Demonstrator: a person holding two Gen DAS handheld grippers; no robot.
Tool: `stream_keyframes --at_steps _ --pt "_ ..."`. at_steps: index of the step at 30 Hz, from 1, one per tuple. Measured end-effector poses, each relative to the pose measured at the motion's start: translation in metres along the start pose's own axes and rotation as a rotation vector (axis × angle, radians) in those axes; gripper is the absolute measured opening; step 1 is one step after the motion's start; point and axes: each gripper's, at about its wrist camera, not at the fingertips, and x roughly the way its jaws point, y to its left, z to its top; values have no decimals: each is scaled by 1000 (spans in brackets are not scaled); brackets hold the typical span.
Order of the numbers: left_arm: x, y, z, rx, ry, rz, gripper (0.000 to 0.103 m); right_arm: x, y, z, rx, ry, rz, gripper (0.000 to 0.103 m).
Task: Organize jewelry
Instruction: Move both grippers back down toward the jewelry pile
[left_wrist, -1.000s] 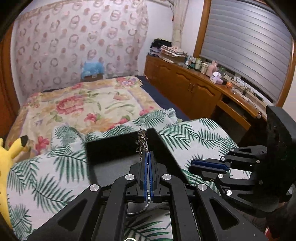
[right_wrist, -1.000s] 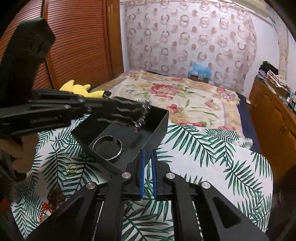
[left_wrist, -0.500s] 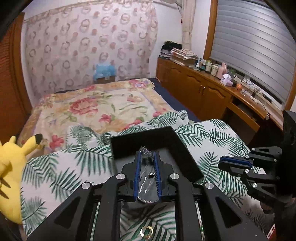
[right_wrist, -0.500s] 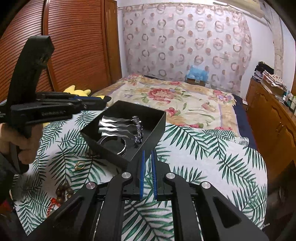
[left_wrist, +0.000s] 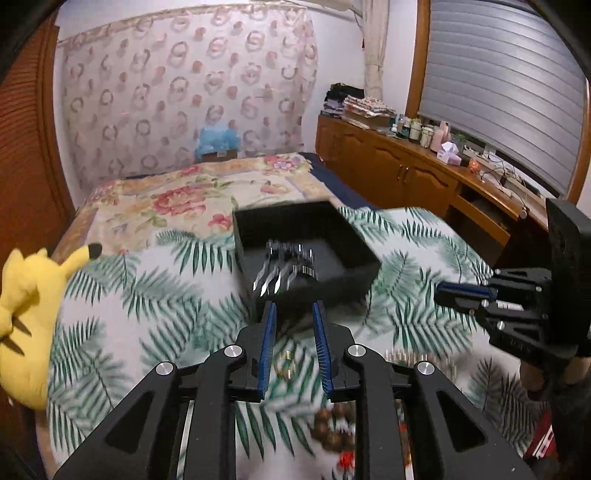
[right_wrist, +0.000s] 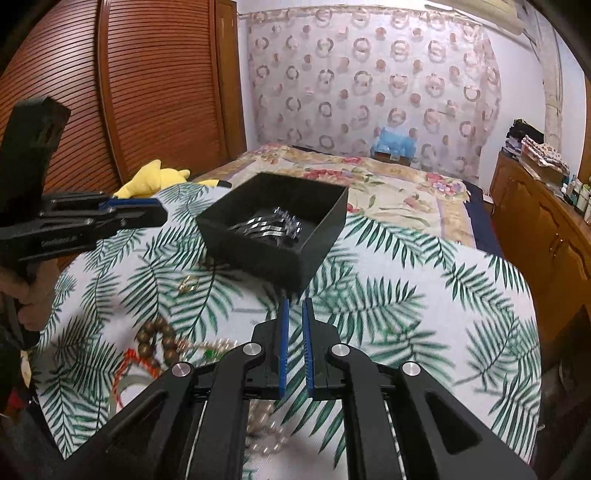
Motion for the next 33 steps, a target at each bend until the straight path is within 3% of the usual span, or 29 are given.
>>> stream_keyframes --at_steps 9,19,33 --pt "-16 -7 -57 -29 48 -26 25 -18 13 -36 30 8 -9 9" --pt "-25 -19 -94 -78 98 -79 30 -35 25 -69 62 20 -8 12" --pt "-8 -27 -101 -148 161 -127 30 -38 45 -72 29 20 29 12"
